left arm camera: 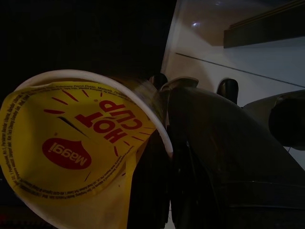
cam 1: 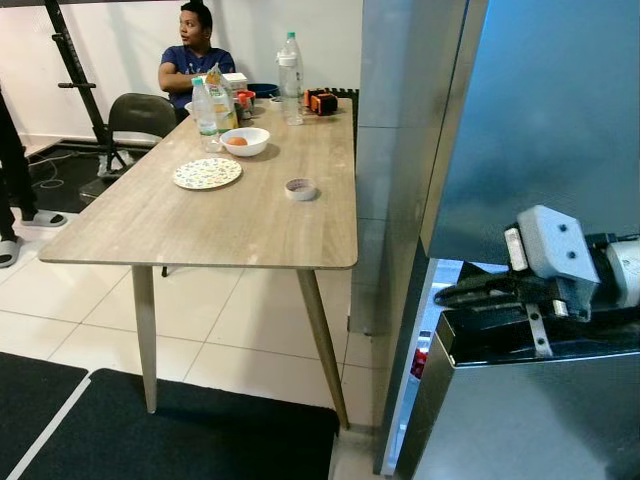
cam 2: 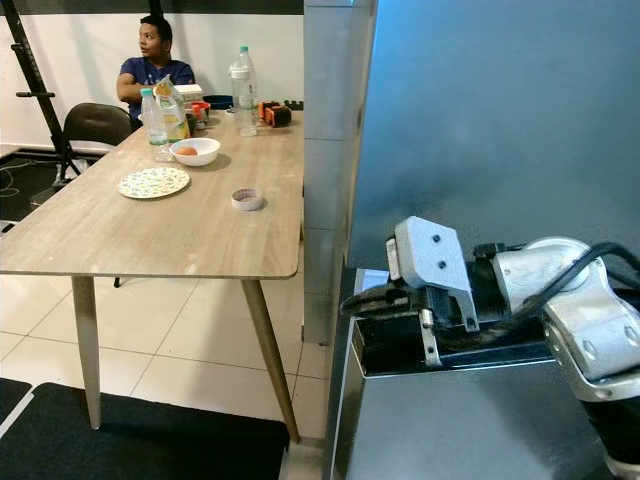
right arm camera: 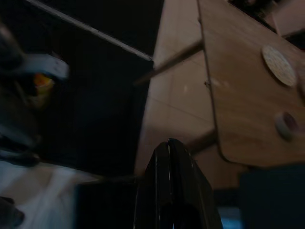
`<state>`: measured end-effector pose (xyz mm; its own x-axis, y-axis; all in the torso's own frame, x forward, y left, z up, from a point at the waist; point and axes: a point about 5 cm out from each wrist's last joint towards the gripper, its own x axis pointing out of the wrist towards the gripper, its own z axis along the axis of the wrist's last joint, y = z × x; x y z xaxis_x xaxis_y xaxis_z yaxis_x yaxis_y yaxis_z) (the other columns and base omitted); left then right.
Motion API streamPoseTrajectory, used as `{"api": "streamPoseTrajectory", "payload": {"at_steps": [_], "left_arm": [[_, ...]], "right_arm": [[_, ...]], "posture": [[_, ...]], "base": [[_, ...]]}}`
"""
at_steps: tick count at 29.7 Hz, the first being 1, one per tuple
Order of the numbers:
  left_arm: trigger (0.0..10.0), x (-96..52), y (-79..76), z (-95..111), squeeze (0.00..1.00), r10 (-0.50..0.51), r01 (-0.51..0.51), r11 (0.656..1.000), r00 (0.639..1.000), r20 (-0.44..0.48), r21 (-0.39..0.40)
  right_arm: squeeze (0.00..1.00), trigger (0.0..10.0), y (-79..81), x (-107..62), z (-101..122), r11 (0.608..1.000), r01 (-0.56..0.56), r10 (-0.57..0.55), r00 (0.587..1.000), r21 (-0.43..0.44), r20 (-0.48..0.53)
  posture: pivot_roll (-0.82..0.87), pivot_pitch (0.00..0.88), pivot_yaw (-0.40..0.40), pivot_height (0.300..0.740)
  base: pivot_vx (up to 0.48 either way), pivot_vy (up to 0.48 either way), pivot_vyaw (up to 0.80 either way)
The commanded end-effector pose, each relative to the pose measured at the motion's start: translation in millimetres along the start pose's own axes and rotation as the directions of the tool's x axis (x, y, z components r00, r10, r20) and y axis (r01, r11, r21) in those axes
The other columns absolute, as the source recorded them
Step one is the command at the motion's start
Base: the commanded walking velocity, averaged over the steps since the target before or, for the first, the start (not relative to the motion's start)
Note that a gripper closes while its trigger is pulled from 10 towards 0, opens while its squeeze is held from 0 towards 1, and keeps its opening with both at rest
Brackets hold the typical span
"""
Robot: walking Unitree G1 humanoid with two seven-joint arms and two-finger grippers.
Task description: Restocking fridge
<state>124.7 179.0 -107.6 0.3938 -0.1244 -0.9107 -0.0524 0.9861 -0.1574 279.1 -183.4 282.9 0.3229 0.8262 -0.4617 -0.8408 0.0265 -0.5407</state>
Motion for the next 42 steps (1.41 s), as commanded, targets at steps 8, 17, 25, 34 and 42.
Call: {"api": "streamPoseTrajectory", "payload": {"at_steps": [8, 17, 25, 34, 42], "left_arm": [[10.0, -1.0, -1.1, -15, 0.0, 0.002, -0.003, 1.0, 0.998, -0.059, -0.006], [10.0, -1.0, -1.2, -16, 0.0, 0.001, -0.002, 1.0, 0.998, -0.059, -0.008], [10.0, -1.1, -1.0, -16, 0.0, 0.003, -0.003, 1.0, 0.998, -0.061, -0.004], [10.0, -1.6, 0.8, -17, 0.0, 0.007, -0.007, 1.0, 0.998, -0.063, 0.005], [10.0, -2.0, 1.8, -17, 0.0, 0.01, -0.009, 1.0, 0.998, -0.066, 0.01]], "right_arm": [[0.0, 10.0, -5.6, 9.4, -20, 0.998, 0.021, -0.031, 0.982, -0.054, -0.187], [0.0, 10.0, 7.8, -0.4, -29, 0.992, -0.114, 0.095, 0.954, -0.051, -0.285], [0.0, 10.0, 13.7, -20.2, -29, 0.979, -0.2, 0.183, 0.93, -0.024, -0.319], [0.0, 10.0, 8.8, -28.7, -7, 0.982, -0.175, 0.159, 0.971, -0.077, -0.177], [0.0, 10.0, 12.5, 1.9, 11, 0.991, -0.118, 0.125, 0.984, -0.068, 0.123]], "posture": [[-0.11, 0.0, -0.015, 0.74], [-0.11, 0.0, -0.014, 0.74], [-0.11, 0.0, -0.011, 0.74], [-0.1, 0.0, -0.01, 0.74], [-0.11, 0.0, 0.002, 0.74]], "base": [[0.0, 0.0, 0.0], [0.0, 0.0, 0.0], [0.0, 0.0, 0.0], [0.0, 0.0, 0.0], [0.0, 0.0, 0.0]]}}
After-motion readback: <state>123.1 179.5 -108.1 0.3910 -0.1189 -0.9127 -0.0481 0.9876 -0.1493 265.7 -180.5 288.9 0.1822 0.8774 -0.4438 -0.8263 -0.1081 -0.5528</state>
